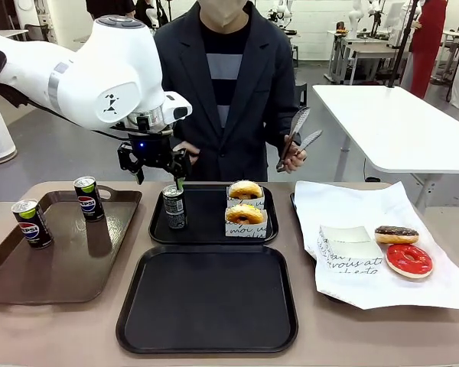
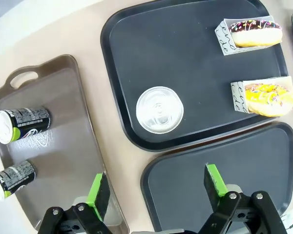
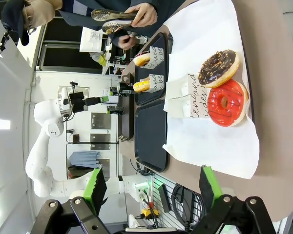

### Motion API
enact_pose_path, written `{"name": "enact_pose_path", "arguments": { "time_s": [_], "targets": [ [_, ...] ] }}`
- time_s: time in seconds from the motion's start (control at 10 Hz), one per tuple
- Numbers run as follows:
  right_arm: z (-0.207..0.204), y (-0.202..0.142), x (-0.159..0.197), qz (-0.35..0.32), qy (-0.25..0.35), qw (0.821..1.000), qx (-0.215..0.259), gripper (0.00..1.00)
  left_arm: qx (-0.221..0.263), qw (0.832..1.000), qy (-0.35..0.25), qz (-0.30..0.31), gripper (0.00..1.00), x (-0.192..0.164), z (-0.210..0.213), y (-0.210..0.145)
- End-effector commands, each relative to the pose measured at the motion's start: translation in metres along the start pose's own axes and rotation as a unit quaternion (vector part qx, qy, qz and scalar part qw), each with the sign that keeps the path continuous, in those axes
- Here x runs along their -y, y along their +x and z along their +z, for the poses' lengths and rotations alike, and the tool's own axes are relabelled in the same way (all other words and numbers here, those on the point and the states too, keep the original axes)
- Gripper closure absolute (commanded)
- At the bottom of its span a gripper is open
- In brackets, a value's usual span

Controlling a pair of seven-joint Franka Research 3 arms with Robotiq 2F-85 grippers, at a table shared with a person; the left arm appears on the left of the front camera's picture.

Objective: Set up donuts and drinks on trays.
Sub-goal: Pick up one Pepsi coke from the Handle tray and place it on the Flat Tray without a Pepsi coke.

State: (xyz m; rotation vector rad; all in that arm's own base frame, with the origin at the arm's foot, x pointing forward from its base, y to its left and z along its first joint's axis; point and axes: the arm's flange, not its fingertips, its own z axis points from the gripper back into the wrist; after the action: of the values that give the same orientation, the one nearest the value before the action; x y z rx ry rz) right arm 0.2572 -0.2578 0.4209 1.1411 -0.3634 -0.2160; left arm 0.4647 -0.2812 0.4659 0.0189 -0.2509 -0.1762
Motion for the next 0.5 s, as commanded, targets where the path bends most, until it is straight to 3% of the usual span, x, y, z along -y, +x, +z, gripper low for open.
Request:
{"name": "enact_pose_path", "arguments": {
  "time_s": [0.0,0.2,0.4],
  "targets": [
    [0.001,0.000,0.000,0.008,0.008,1.000,0.005,0.00,0.000,1.000,0.000,-0.001,0.00,0.002,-0.003,0.008],
    [0.001,0.000,0.000,0.008,0.008,1.000,0.005,0.00,-0.002,1.000,0.000,-0.001,0.00,0.001,-0.002,0.001],
    [0.001,0.000,0.000,0.008,0.008,1.000,0.005,0.00,-0.009,0.998,-0.025,0.056,0.00,-0.055,0.024,-0.005]
  ]
}}
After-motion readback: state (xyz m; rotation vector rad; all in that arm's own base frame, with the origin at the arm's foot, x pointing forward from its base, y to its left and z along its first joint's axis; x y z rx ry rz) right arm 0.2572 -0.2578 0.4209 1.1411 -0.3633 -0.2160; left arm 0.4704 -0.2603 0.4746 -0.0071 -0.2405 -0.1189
